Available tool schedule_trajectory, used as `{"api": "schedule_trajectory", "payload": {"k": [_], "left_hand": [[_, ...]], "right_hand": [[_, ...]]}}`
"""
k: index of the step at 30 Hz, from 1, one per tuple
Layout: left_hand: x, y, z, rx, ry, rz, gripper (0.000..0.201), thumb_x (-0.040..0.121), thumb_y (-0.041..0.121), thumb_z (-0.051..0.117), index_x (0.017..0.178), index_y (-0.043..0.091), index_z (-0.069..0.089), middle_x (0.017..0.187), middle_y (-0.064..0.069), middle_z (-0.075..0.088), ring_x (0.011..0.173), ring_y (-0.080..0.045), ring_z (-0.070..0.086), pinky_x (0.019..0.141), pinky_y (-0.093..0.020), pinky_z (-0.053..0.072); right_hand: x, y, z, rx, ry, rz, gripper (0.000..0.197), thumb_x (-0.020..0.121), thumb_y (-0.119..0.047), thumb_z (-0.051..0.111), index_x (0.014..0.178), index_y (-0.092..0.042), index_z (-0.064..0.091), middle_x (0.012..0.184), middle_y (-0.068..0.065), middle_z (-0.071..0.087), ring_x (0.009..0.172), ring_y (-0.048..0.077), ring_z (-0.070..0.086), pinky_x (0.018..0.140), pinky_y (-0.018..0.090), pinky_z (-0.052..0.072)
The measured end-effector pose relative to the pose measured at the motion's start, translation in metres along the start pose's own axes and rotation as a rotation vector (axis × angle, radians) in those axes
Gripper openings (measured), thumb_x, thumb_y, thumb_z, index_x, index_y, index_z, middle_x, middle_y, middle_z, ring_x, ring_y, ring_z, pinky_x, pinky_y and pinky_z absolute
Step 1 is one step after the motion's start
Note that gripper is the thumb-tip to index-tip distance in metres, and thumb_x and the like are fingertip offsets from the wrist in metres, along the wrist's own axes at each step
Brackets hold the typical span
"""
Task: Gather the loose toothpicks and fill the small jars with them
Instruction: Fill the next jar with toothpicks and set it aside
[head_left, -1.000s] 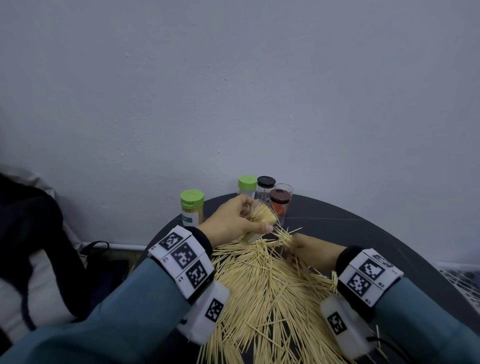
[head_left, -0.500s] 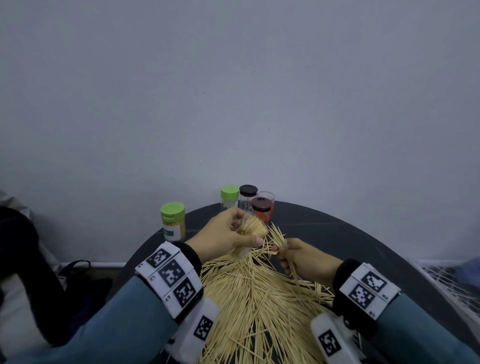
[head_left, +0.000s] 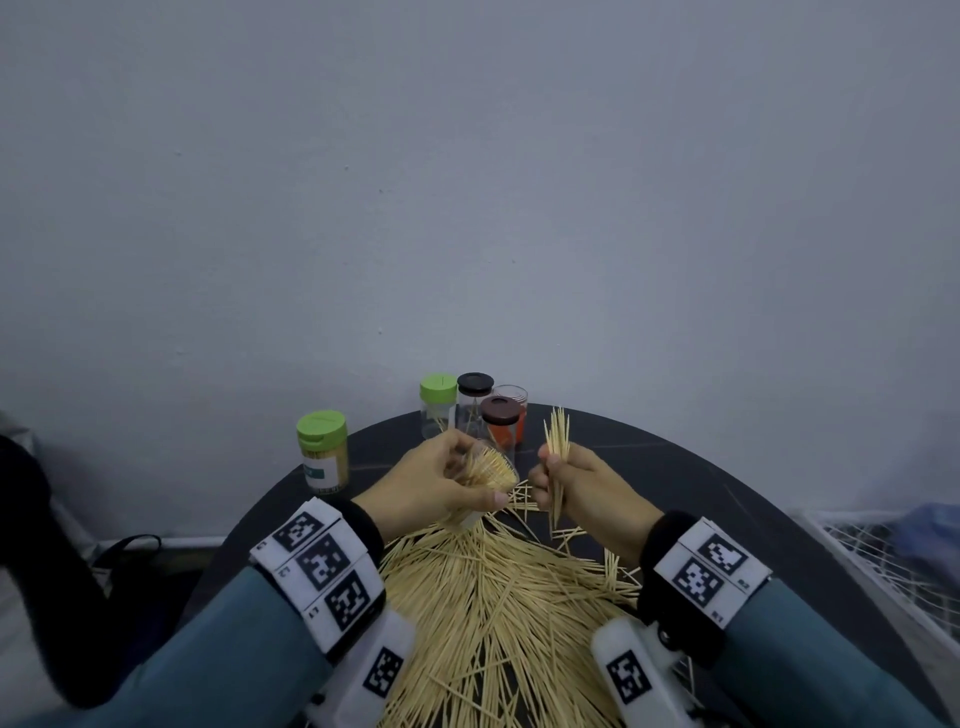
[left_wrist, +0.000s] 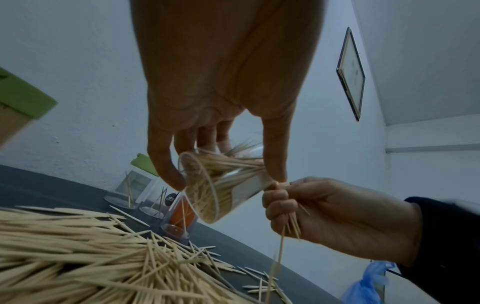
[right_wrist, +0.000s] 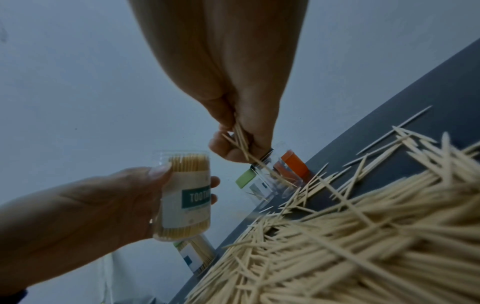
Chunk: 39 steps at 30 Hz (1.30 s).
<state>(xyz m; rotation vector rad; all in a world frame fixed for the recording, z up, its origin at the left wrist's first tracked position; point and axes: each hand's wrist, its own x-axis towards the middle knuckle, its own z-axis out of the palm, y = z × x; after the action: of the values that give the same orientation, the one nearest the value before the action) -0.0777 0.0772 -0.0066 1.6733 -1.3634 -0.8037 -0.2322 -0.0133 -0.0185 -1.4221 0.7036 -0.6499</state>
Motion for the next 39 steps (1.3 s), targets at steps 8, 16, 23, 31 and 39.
{"api": "schedule_trajectory", "payload": {"k": [8,16,23,31,39], "left_hand": [[0.002,0.001,0.008,0.002,-0.04,0.001,0.048,0.073,0.022,0.079,0.112,0.02,0.051,0.106,-0.001,0.064,0.099,-0.013,0.062,0.091,-0.029,0.048],[0.0,-0.003,0.009,0.039,-0.079,-0.007,0.052,0.068,0.029,0.083,0.111,0.024,0.054,0.111,0.003,0.062,0.109,-0.015,0.058,0.1,-0.04,0.046],[-0.003,0.007,0.016,-0.061,-0.154,0.029,0.051,0.076,0.017,0.076,0.12,0.014,0.051,0.101,0.006,0.065,0.09,-0.004,0.062,0.08,-0.015,0.05],[-0.004,0.013,0.016,-0.183,-0.129,0.068,0.042,0.08,0.012,0.071,0.117,0.017,0.051,0.107,-0.004,0.066,0.095,-0.008,0.064,0.08,-0.017,0.052],[-0.007,0.013,0.013,-0.211,-0.106,0.073,0.046,0.081,0.012,0.07,0.121,0.014,0.049,0.107,0.0,0.066,0.092,-0.004,0.064,0.073,-0.013,0.051]], "right_hand": [[0.0,-0.011,0.003,0.193,0.12,-0.114,0.027,0.102,-0.005,0.025,0.085,-0.015,0.045,0.069,0.001,0.044,0.06,0.011,0.038,0.058,0.021,0.032],[-0.001,-0.033,0.001,0.504,0.157,-0.225,0.025,0.101,0.0,0.023,0.087,-0.011,0.041,0.065,0.001,0.037,0.052,0.008,0.035,0.048,0.017,0.033],[-0.006,-0.025,0.016,0.412,0.131,-0.255,0.024,0.101,-0.003,0.025,0.089,-0.012,0.044,0.07,0.004,0.049,0.061,0.013,0.048,0.056,0.019,0.047],[-0.013,-0.006,0.024,0.215,0.032,-0.244,0.021,0.101,-0.012,0.031,0.105,-0.01,0.051,0.099,-0.001,0.071,0.086,0.007,0.068,0.074,0.021,0.055],[-0.011,-0.006,0.02,0.067,0.03,-0.184,0.031,0.098,-0.024,0.04,0.113,-0.009,0.062,0.11,-0.001,0.069,0.097,0.009,0.064,0.074,0.011,0.051]]}}
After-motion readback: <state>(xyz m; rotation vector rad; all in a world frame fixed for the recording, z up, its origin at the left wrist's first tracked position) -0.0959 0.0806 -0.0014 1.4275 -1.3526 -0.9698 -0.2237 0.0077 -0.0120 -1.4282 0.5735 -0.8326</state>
